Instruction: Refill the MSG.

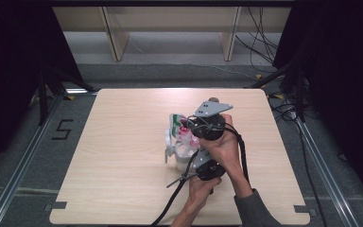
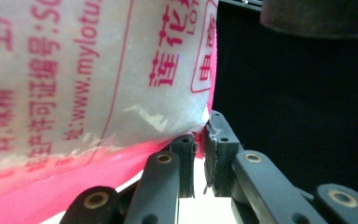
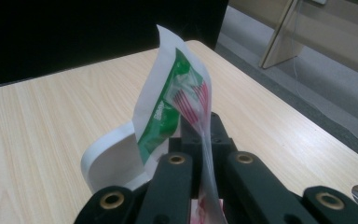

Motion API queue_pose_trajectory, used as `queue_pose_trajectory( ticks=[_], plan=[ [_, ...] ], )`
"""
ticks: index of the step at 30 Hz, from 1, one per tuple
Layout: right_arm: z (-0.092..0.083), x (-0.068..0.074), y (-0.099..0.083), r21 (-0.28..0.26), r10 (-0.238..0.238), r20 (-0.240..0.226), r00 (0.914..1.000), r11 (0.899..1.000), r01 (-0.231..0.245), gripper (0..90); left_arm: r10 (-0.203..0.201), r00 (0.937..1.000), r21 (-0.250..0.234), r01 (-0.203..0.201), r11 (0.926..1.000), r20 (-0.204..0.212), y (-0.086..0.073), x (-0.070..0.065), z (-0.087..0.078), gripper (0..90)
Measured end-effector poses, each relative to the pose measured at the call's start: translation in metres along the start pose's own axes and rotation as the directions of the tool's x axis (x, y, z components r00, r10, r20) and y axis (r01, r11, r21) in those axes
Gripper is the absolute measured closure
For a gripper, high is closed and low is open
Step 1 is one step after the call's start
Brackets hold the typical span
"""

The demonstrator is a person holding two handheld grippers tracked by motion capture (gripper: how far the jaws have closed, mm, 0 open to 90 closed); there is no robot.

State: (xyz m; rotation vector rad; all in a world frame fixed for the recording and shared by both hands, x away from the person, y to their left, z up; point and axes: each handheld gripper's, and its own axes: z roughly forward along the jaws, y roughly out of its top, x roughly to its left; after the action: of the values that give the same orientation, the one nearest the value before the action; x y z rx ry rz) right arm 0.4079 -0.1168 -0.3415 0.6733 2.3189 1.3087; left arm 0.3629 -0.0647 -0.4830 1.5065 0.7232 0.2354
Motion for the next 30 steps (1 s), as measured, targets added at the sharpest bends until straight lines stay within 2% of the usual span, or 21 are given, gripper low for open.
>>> queue_pose_trajectory(
  ticks=[8, 9, 13, 16, 17, 19, 22, 24, 26, 30],
  plan=[
    [-0.0001, -0.0021, 0.0, 0.003, -0.011, -0.002, 0.9999, 1.0, 0.011, 90.0, -0.002, 1.0, 0.0, 0.002, 1.0, -0.003, -0.0002, -0.0001, 0.0001, 82.6],
    [0.0004, -0.0012, -0.0002, 0.004, -0.006, -0.001, 1.0, 1.0, 0.006, 90.0, -0.001, 1.0, -0.005, 0.001, 1.0, 0.007, 0.0002, 0.0002, 0.0011, 82.6],
    [-0.0009, -0.0014, 0.0005, 0.012, -0.005, -0.015, 0.9999, 1.0, 0.005, 90.0, 0.002, 1.0, 0.002, -0.002, 1.0, -0.001, 0.0005, -0.0003, 0.001, 82.6],
    [0.0002, 0.0003, 0.0002, 0.009, -0.005, -0.005, 1.0, 1.0, 0.005, 90.0, -0.003, 1.0, -0.002, 0.003, 1.0, -0.005, 0.0009, -0.0001, 0.0018, 82.6],
    [0.0004, 0.0002, 0.0005, 0.015, -0.024, -0.007, 0.9997, 1.0, 0.024, 90.0, -0.003, 1.0, 0.002, 0.003, 1.0, -0.009, 0.0008, 0.0003, 0.0017, 82.6],
    [0.001, 0.0011, 0.0007, 0.021, -0.009, -0.016, 0.9998, 1.0, 0.009, 90.0, -0.003, 1.0, 0.0, 0.003, 1.0, -0.009, 0.0006, 0.0013, 0.0015, 82.6],
    [0.0011, 0.0022, 0.0011, 0.01, -0.012, -0.011, 0.9999, 1.0, 0.012, 90.0, -0.008, 0.9999, -0.006, 0.008, 1.0, -0.007, 0.001, 0.0005, 0.0014, 82.6],
    [0.0013, 0.0013, 0.0012, 0.012, -0.026, -0.012, 0.9996, 1.0, 0.026, 90.0, -0.002, 0.9999, 0.0, 0.002, 1.0, -0.011, 0.0009, 0.0, 0.001, 82.6],
    [0.0006, 0.001, 0.001, 0.014, -0.018, -0.01, 0.9998, 1.0, 0.018, 90.0, -0.008, 1.0, -0.007, 0.008, 0.9999, 0.0, 0.0009, 0.0004, 0.0005, 82.6],
    [0.0009, 0.0026, 0.001, 0.011, -0.003, -0.003, 1.0, 1.0, 0.003, 90.0, -0.008, 0.9999, -0.005, 0.008, 1.0, -0.008, 0.001, 0.0004, 0.0009, 82.7]
  ],
)
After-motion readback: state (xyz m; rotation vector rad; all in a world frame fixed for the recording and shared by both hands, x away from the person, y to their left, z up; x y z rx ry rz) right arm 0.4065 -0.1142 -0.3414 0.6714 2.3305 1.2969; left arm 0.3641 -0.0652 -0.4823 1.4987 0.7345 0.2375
